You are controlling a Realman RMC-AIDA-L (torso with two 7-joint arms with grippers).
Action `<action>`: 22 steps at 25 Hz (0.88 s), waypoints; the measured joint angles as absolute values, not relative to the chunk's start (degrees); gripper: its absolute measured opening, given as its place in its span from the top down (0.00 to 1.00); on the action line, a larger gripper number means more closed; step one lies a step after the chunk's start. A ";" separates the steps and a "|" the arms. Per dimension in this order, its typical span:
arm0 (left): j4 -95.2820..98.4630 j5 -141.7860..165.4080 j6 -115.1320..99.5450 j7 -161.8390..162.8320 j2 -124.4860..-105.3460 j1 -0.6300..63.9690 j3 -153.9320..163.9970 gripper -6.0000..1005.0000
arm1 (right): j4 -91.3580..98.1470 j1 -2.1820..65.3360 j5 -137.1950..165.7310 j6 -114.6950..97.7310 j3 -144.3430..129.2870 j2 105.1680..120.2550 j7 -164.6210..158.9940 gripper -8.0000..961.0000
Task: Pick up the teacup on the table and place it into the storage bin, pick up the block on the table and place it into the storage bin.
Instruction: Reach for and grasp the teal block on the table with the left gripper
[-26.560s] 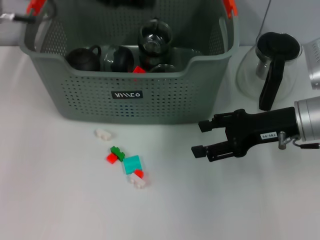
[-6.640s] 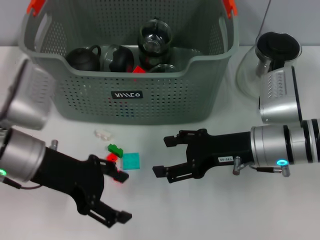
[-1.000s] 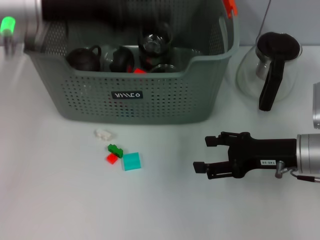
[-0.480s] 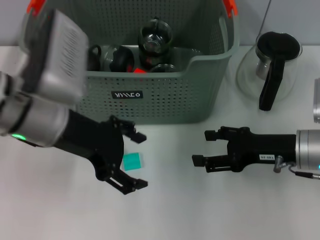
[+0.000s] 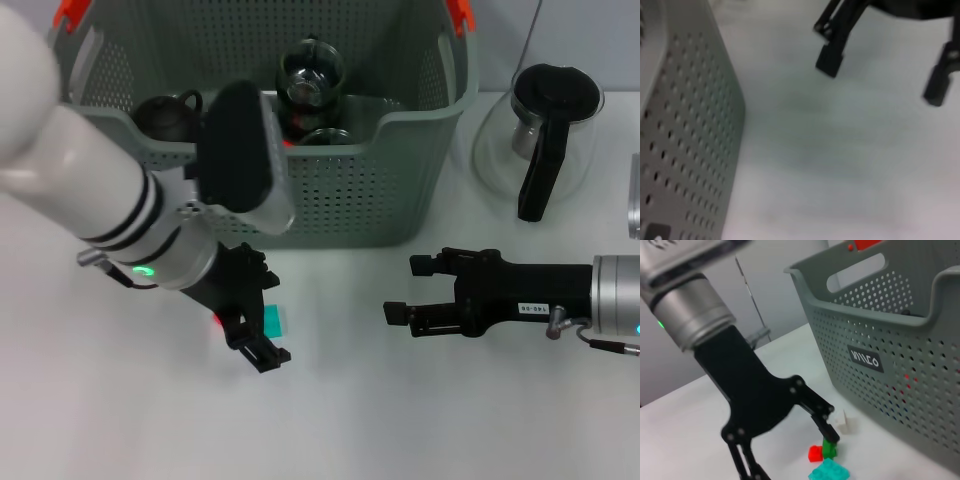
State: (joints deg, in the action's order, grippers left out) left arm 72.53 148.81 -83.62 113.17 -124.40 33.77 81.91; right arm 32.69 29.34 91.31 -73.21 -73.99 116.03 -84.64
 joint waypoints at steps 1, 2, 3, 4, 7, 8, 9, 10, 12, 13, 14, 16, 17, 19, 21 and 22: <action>71.38 149.42 -82.61 114.91 -124.41 34.52 82.73 0.08 | 32.69 29.34 91.31 -73.21 -73.97 116.03 -84.68 0.02; 70.48 149.97 -81.68 116.49 -124.42 35.18 83.49 0.09 | 32.69 29.35 91.32 -73.20 -73.88 116.03 -84.71 0.02; 69.71 150.43 -80.98 117.97 -124.42 35.74 84.20 0.09 | 32.68 29.35 91.32 -73.16 -73.80 116.02 -84.72 0.01; 69.26 150.77 -80.58 119.08 -124.42 36.16 84.82 0.09 | 32.64 29.36 91.31 -72.96 -73.63 116.02 -84.72 0.01; 68.53 151.93 -79.89 121.91 -124.40 37.12 86.55 0.10 | 32.61 29.36 91.31 -72.64 -73.55 116.01 -84.73 0.01; 68.46 152.97 -79.54 123.67 -124.43 37.48 87.67 0.10 | 32.60 29.36 91.31 -72.58 -73.54 115.99 -84.72 0.01; 68.42 153.40 -79.41 124.29 -124.44 37.62 88.14 0.10 | 32.61 29.36 91.31 -72.58 -73.55 115.97 -84.70 0.01; 68.32 154.03 -79.28 125.09 -124.45 37.79 88.91 0.11 | 32.61 29.36 91.31 -72.58 -73.55 115.97 -84.70 0.01; 67.74 155.07 -79.08 126.35 -124.49 38.19 90.39 0.11 | 32.61 29.36 91.32 -72.52 -73.55 115.93 -84.57 0.01; 67.34 155.32 -79.06 126.69 -124.51 38.43 91.06 0.11 | 32.60 29.39 91.31 -72.46 -73.55 115.93 -84.49 0.01; 67.05 155.50 -79.04 126.93 -124.53 38.60 91.58 0.11 | 32.60 29.41 91.31 -72.40 -73.55 115.93 -84.38 0.01; 66.77 155.74 -78.73 127.38 -124.54 38.83 92.37 0.12 | 32.60 29.42 91.31 -72.32 -73.55 115.94 -84.21 0.01; 66.68 155.84 -78.51 127.57 -124.54 38.91 92.53 0.12 | 32.60 29.42 91.32 -72.31 -73.56 115.96 -84.16 0.01; 66.45 155.91 -78.28 127.71 -124.54 39.02 92.63 0.13 | 32.60 29.44 91.34 -72.31 -73.56 116.00 -84.15 0.01; 66.09 155.95 -78.21 128.10 -124.54 39.24 92.69 0.13 | 32.60 29.44 91.36 -72.31 -73.57 116.02 -84.14 0.01; 65.69 155.98 -78.20 128.68 -124.53 39.55 92.71 0.13 | 32.60 29.45 91.36 -72.26 -73.56 116.01 -84.13 0.01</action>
